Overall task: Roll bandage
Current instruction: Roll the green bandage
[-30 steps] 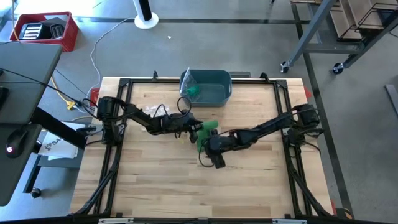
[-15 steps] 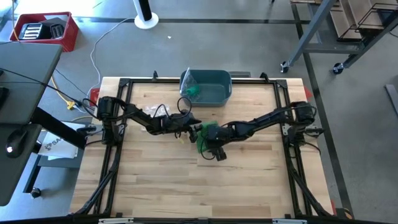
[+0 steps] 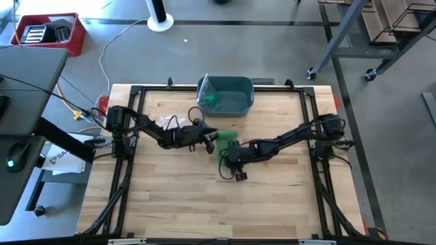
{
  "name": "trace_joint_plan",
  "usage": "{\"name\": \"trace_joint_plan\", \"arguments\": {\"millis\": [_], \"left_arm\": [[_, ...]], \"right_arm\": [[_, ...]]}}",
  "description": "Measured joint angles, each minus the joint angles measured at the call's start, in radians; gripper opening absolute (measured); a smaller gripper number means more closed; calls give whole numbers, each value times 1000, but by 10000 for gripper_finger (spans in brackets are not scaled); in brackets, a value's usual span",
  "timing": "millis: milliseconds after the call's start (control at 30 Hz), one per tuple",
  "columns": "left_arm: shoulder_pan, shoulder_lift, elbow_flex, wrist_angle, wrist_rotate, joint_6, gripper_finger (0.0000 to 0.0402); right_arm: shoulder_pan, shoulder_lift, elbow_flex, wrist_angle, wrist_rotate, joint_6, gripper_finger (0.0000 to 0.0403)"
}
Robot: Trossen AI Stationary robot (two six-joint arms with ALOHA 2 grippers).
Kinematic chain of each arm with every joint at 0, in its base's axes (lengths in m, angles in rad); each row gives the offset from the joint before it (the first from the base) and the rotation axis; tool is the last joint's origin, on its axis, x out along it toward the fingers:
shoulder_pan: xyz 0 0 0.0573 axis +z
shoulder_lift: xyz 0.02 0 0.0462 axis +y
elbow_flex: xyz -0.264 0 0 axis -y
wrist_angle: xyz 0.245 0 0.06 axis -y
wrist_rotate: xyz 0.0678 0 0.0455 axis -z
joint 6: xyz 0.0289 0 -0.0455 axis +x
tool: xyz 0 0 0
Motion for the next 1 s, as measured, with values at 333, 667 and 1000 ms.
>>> {"name": "trace_joint_plan", "arguments": {"millis": [333,667,1000], "left_arm": [[-15,0,-166,411,-45,8,52],[-66,0,-161,501,-62,124,10],[-150,0,-134,531,-63,223,6]], "right_arm": [[162,-159,-2,-41,235,54,2],[278,-298,16,47,439,-14,1],[263,-367,123,-67,620,-84,0]]}}
